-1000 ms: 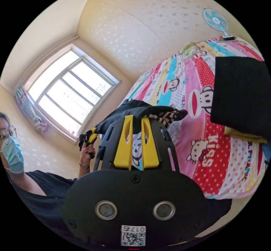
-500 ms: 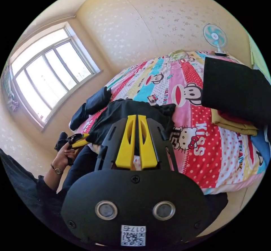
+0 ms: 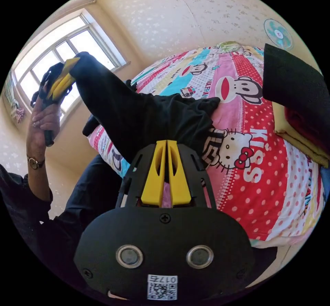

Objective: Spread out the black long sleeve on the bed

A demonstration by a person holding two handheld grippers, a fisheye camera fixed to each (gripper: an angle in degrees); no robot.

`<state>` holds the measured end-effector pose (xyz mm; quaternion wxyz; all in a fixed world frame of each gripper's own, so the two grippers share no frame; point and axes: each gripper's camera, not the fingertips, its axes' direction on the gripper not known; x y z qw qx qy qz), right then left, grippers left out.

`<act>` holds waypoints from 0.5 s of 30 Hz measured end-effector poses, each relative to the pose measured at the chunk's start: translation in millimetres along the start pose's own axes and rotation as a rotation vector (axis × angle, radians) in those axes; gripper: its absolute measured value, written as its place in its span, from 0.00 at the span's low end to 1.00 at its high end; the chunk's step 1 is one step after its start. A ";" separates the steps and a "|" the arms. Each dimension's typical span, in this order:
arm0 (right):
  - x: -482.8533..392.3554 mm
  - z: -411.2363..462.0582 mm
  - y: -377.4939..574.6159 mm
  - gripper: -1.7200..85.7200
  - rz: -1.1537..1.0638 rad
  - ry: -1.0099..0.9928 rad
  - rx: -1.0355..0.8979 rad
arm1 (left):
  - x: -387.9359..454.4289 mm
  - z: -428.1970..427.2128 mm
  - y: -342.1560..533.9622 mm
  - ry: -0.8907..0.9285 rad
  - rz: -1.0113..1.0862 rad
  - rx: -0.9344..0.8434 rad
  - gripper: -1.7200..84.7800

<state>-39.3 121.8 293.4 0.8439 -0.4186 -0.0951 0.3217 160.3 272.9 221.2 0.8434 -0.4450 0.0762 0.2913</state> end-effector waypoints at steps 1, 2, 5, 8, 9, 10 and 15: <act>15.1 -14.7 1.6 0.03 0.044 0.010 0.047 | -1.4 37.8 0.7 0.000 -0.004 -0.077 0.07; 23.2 -21.3 2.3 0.03 0.071 0.022 0.065 | -3.9 68.1 6.9 -0.009 -0.012 -0.136 0.08; 65.4 -46.2 2.0 0.03 0.216 0.100 0.102 | -10.2 98.8 32.5 0.074 -0.006 -0.172 0.12; 98.5 -65.2 0.0 0.03 0.277 0.016 0.143 | -20.5 82.4 59.3 0.076 -0.029 -0.129 0.13; 106.7 -72.1 -0.9 0.04 0.283 -0.031 0.175 | -23.7 74.8 65.1 0.049 -0.045 -0.108 0.13; 111.0 -78.5 -2.4 0.04 0.274 -0.067 0.212 | -30.8 58.2 77.1 -0.018 -0.083 -0.061 0.13; 105.0 -97.1 -14.5 0.10 0.170 -0.156 0.355 | -75.0 1.6 133.4 -0.364 -0.334 0.106 0.19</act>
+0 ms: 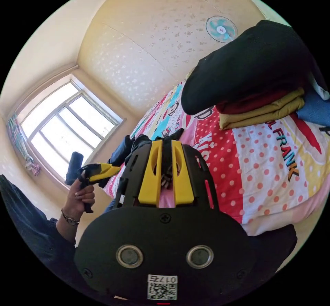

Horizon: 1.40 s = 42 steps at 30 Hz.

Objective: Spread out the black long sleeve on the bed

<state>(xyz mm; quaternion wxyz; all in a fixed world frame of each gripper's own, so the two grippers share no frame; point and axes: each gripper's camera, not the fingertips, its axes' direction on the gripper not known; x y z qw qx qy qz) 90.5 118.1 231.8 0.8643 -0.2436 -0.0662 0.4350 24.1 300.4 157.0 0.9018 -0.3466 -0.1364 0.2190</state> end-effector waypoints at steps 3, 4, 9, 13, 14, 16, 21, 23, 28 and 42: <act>-2.4 14.1 -12.1 0.13 -0.023 -0.030 -0.064 | -31.0 19.6 12.3 0.025 -0.065 -0.054 0.23; 0.4 24.4 -16.6 0.14 -0.006 -0.021 -0.111 | -38.4 31.3 15.2 0.052 -0.074 -0.075 0.22; 4.8 51.7 -30.7 0.10 0.009 -0.070 -0.196 | -68.4 51.4 23.1 0.190 -0.173 -0.045 0.16; -2.6 34.0 -44.8 0.07 0.031 -0.090 -0.120 | -82.4 29.1 30.5 0.455 -0.183 -0.021 0.10; -4.9 31.3 -47.3 0.07 0.029 -0.096 -0.120 | -74.8 11.0 32.3 0.495 -0.141 -0.006 0.10; -18.2 20.5 -55.6 0.08 0.019 -0.062 -0.122 | -58.0 -19.0 35.3 0.503 -0.079 0.013 0.09; -91.3 -25.6 -71.9 0.16 -0.257 -0.147 0.070 | -16.4 -92.0 43.2 0.490 0.056 0.091 0.09; -132.5 -36.3 -81.6 0.18 -0.420 -0.240 0.063 | 5.1 -123.3 47.1 0.461 0.136 0.124 0.09; -238.6 -12.5 -91.5 0.31 -0.536 -0.338 -0.235 | 28.9 -156.2 56.0 0.456 0.173 0.171 0.09; -318.4 -65.8 -94.4 0.11 -0.450 -0.027 -0.239 | 90.7 -210.9 67.7 0.499 0.298 0.231 0.09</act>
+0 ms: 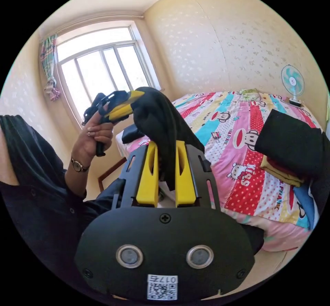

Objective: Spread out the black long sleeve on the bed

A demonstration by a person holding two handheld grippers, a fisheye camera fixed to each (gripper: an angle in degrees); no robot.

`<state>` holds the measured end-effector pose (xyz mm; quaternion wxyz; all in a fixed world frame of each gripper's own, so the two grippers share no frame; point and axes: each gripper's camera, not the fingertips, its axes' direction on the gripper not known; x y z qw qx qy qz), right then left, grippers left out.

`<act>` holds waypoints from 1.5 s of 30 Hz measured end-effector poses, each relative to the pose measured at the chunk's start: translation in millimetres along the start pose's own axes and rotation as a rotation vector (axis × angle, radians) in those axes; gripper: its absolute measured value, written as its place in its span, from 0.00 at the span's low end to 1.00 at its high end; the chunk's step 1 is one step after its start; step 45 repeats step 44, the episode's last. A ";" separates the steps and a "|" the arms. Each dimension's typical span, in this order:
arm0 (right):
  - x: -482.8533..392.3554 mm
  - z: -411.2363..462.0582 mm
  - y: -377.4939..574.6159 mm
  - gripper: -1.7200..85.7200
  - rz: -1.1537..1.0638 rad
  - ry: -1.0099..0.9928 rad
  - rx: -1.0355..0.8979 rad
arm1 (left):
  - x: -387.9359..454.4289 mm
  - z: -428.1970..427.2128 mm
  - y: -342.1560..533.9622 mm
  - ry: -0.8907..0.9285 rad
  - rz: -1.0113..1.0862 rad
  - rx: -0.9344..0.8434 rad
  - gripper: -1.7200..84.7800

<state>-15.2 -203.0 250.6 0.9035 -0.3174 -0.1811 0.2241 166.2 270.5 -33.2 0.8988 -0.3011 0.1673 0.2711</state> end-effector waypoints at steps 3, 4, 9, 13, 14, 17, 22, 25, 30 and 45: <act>33.3 -15.2 -38.5 0.11 0.001 0.101 -0.056 | -4.6 40.8 -34.2 0.009 -0.035 -0.029 0.08; 51.5 -21.4 -58.3 0.11 0.006 0.143 -0.068 | -6.0 62.1 -55.2 0.019 -0.023 -0.035 0.08; 96.6 -94.2 -143.9 0.11 -0.113 0.357 0.071 | 27.1 144.5 -157.6 0.192 0.084 -0.012 0.08; 102.1 -171.7 -180.8 0.11 -0.295 0.529 0.163 | 66.0 209.3 -209.6 0.231 0.180 0.010 0.08; 106.2 -177.7 -181.1 0.11 -0.304 0.541 0.151 | 62.7 231.2 -211.5 0.216 0.168 0.003 0.08; 138.7 -183.3 -149.2 0.12 -0.305 0.595 0.080 | 25.1 294.1 -189.8 0.166 0.081 -0.063 0.08; 252.2 -119.0 45.4 0.13 0.087 0.565 -0.169 | -73.6 380.7 -75.4 -0.064 -0.031 -0.366 0.11; 266.1 -99.2 200.3 0.12 0.327 0.401 -0.153 | -123.8 367.2 10.0 -0.138 -0.124 -0.451 0.11; 243.2 -102.1 340.8 0.10 0.554 0.249 -0.023 | -161.9 290.1 50.6 -0.297 -0.224 -0.450 0.11; 109.5 103.7 240.7 0.12 0.121 0.192 -0.429 | -159.1 115.9 -14.4 -0.950 -0.255 -0.247 0.15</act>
